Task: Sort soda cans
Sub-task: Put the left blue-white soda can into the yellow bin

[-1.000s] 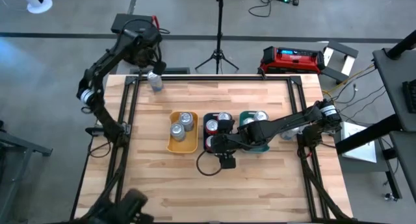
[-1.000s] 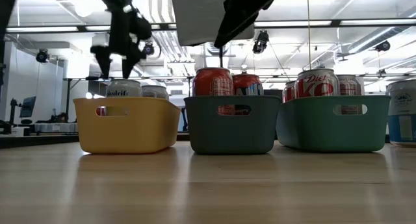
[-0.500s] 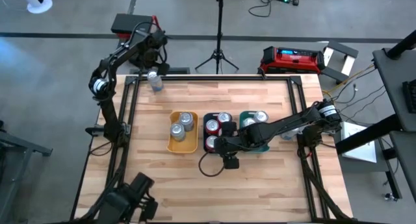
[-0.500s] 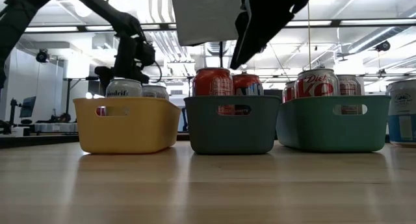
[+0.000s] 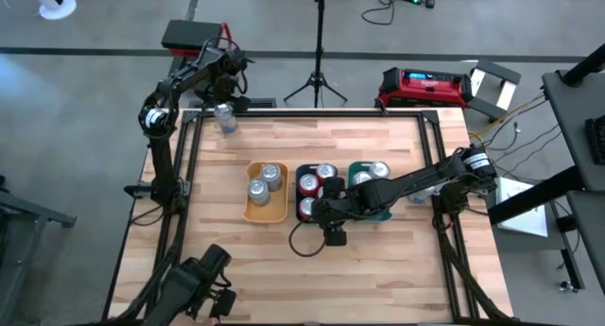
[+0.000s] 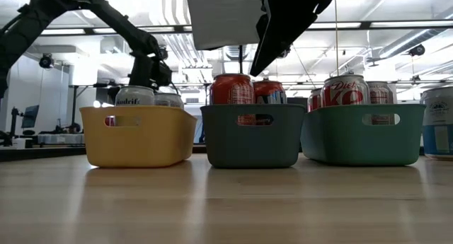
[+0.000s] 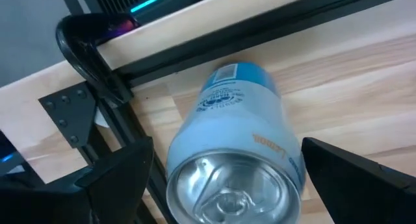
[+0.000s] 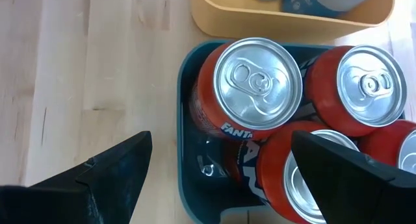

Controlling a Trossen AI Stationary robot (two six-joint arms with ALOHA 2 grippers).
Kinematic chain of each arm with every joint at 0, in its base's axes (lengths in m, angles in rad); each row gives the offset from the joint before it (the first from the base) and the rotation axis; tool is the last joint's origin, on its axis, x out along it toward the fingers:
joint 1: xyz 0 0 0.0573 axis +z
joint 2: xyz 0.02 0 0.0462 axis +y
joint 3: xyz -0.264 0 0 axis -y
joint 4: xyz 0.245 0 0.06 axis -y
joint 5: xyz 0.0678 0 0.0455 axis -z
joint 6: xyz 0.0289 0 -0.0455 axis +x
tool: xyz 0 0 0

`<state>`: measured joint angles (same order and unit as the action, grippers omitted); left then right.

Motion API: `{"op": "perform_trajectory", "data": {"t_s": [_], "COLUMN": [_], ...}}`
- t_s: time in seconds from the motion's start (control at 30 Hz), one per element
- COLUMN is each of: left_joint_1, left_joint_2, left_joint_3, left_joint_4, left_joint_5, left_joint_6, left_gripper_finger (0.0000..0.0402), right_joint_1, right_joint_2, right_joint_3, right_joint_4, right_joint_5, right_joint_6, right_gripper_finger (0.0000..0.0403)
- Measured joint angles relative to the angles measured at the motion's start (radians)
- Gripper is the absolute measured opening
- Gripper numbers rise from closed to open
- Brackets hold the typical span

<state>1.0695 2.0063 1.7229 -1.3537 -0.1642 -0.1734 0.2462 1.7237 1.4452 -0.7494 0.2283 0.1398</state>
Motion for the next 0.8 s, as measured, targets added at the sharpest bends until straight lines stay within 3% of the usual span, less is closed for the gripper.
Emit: {"op": "perform_trajectory", "data": {"t_s": [0.3, 0.8], "left_joint_1": [-0.001, 0.001], "left_joint_2": [-0.033, -0.056], "left_joint_3": [-0.076, -0.179], "left_joint_4": [0.001, 0.163], "left_joint_5": [0.042, 0.042], "left_joint_6": [0.005, 0.058], "left_gripper_finger": [0.0370, 0.0349], "right_joint_1": [0.000, 0.000], "right_joint_2": [0.000, 0.000], "right_joint_3": [0.000, 0.000], "right_joint_4": [-0.001, -0.001], "right_joint_5": [0.000, 0.000], "right_joint_6": [0.007, 0.017], "right_gripper_finger": [0.0364, 0.0364]}}
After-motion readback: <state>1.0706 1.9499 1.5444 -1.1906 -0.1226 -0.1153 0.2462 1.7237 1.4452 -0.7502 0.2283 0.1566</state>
